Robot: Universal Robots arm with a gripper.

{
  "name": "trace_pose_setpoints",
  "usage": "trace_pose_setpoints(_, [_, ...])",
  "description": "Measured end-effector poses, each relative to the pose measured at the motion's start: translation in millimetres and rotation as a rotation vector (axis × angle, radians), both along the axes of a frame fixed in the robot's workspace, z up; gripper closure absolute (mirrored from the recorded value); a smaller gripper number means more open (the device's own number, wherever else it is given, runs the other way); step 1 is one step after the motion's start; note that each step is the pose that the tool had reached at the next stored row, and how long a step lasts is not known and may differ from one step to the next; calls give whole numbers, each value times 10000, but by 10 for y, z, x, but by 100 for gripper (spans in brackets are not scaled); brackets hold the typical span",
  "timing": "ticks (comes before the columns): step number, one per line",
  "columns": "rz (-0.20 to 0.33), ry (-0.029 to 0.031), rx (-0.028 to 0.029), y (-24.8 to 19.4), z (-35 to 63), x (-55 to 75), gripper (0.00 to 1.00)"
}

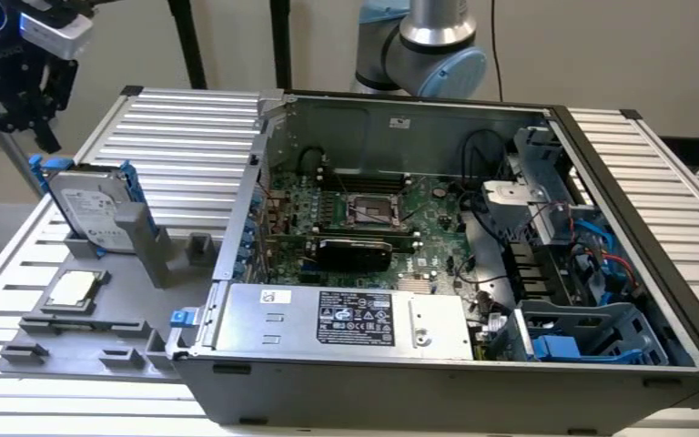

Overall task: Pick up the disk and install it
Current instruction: 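Pick up the disk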

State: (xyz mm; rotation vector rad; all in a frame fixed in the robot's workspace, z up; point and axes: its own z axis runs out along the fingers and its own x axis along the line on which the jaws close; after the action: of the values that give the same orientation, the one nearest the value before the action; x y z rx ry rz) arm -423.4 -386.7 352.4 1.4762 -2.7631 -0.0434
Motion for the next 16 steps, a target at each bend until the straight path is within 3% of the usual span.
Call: trace_pose_setpoints(16, [2920,1,0,0,-37,0,100])
